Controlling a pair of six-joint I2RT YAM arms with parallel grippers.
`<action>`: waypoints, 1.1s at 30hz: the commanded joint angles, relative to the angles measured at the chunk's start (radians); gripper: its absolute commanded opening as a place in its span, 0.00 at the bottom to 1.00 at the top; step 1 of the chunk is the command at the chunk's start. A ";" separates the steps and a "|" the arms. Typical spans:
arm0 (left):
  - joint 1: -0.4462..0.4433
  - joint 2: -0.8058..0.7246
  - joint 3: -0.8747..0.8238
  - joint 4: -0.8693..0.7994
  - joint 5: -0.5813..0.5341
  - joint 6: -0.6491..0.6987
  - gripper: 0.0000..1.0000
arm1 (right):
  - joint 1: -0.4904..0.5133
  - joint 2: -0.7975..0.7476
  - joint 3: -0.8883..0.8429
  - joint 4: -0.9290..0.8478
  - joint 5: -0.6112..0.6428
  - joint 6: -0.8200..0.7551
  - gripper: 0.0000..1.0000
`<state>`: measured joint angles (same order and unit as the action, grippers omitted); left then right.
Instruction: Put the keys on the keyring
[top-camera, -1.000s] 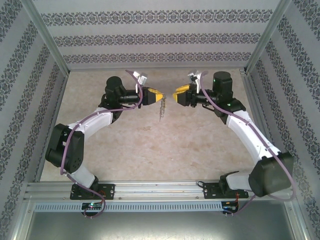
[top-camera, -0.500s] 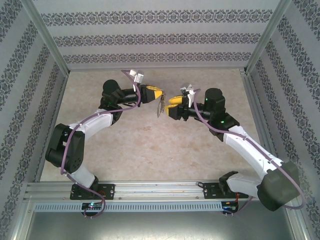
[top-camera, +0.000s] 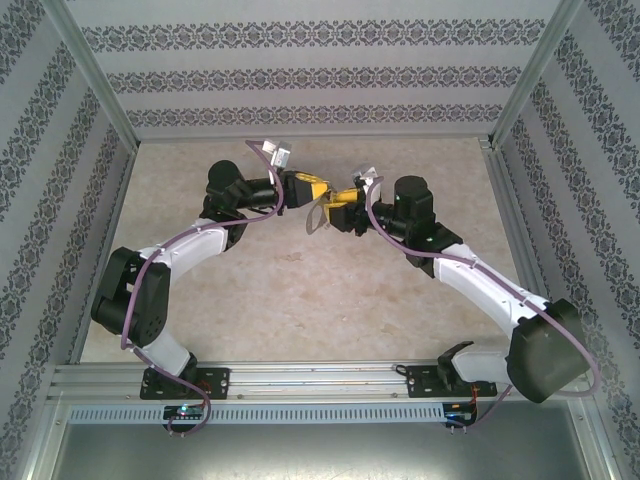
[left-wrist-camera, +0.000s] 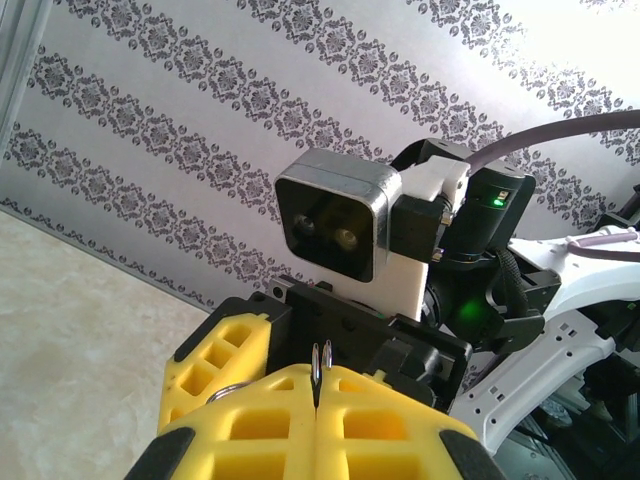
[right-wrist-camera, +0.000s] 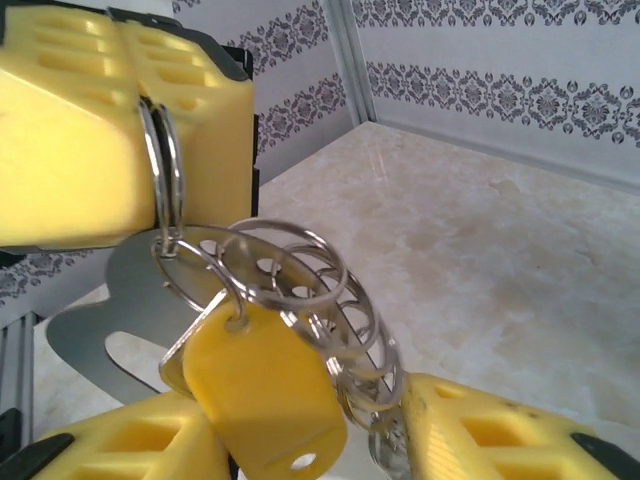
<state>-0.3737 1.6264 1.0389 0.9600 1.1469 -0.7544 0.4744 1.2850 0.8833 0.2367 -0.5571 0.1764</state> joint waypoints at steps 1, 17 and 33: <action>-0.010 -0.023 0.020 0.059 -0.003 -0.002 0.00 | 0.010 -0.001 0.039 0.034 0.010 -0.018 0.37; -0.011 -0.087 -0.007 -0.024 -0.105 0.108 0.00 | 0.012 -0.001 0.043 -0.077 -0.102 -0.064 0.00; -0.011 -0.073 -0.014 0.020 -0.113 0.093 0.00 | 0.058 0.094 0.135 -0.158 -0.180 -0.095 0.00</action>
<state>-0.3729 1.5845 1.0248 0.9054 1.0492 -0.6727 0.5133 1.3567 0.9947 0.1295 -0.6834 0.1143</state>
